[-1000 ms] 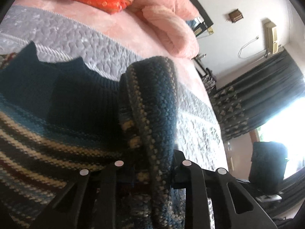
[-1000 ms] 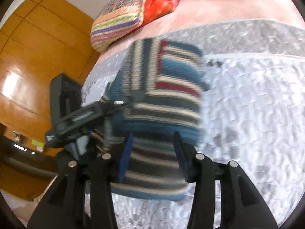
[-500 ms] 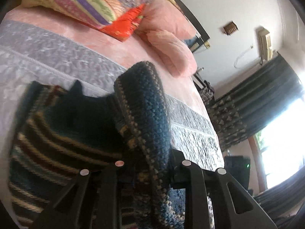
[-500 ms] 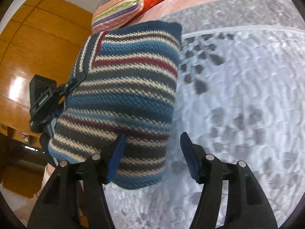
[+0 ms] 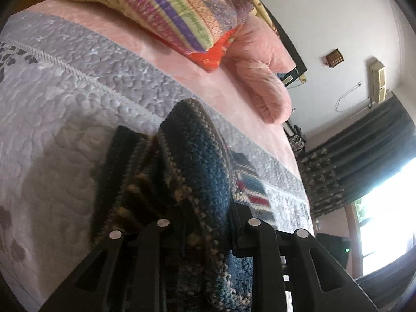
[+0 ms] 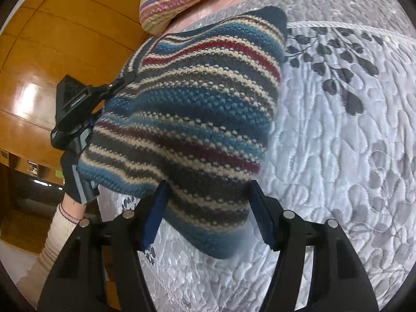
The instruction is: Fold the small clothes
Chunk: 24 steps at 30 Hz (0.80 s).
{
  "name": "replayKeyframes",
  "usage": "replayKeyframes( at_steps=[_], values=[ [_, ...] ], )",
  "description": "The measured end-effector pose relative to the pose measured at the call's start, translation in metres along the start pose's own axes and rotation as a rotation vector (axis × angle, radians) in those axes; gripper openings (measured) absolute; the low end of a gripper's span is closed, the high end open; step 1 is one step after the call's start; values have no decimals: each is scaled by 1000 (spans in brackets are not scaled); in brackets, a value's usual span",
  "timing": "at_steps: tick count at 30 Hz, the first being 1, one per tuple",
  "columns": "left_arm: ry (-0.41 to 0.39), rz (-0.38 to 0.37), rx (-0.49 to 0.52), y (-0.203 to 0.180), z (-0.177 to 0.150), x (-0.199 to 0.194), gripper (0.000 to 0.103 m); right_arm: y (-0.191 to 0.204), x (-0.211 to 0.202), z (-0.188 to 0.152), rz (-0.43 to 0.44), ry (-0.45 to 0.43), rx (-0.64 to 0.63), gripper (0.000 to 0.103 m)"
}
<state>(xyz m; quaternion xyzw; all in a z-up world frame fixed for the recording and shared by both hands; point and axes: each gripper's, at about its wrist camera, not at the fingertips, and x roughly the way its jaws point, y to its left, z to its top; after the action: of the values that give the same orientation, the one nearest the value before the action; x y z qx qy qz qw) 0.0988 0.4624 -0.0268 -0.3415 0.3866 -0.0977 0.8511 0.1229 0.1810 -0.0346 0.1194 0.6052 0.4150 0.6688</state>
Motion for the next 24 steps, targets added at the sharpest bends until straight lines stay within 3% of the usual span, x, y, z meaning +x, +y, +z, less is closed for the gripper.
replayKeyframes(
  at_steps=[4, 10, 13, 19, 22, 24],
  values=[
    [25, 4, -16, 20, 5, 11, 24, 12, 13, 5, -40, 15, -21, 63],
    [91, 103, 26, 41, 2, 33, 26, 25, 29, 2, -84, 27, -49, 62],
    [91, 86, -13, 45, 4, 29, 32, 26, 37, 0, -87, 28, -41, 62],
    [38, 149, -25, 35, -5, -17, 35, 22, 58, -3, -77, 32, -22, 62],
    [12, 168, 23, 16, -27, -51, 35, 19, 49, -5, -86, 28, -34, 61],
    [25, 151, 35, 3, -46, -65, 41, 21, 47, -6, -104, 25, -51, 61]
  ],
)
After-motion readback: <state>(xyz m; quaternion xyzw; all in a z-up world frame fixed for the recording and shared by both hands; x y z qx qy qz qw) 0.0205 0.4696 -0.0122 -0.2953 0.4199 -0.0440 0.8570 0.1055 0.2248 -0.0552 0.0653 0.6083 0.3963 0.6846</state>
